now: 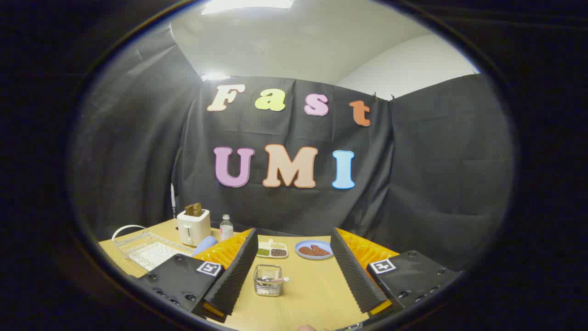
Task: Take the plate from the dish rack, then take the spoon from the basket and place it into the plate.
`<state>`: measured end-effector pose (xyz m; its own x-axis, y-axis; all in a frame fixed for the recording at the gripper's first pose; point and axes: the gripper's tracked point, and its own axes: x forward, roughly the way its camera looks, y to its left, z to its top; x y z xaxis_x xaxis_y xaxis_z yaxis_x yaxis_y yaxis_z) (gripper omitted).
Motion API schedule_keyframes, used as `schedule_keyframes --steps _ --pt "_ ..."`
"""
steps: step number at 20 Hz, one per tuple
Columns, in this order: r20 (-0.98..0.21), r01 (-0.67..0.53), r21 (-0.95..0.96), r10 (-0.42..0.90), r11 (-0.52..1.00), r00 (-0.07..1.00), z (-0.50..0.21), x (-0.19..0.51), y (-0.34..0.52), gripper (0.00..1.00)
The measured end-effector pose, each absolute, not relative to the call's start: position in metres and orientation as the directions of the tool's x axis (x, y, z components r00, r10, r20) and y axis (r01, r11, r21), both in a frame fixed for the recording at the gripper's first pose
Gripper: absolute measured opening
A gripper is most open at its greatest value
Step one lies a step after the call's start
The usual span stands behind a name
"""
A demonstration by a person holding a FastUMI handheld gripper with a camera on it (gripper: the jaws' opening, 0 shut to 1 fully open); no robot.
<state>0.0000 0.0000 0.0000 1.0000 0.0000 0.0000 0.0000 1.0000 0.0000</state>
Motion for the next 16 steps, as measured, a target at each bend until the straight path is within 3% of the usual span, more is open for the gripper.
schedule_keyframes --steps 16 --pt "-0.001 -0.012 -0.001 0.012 1.0 1.0 0.0019 0.004 0.0064 1.0"
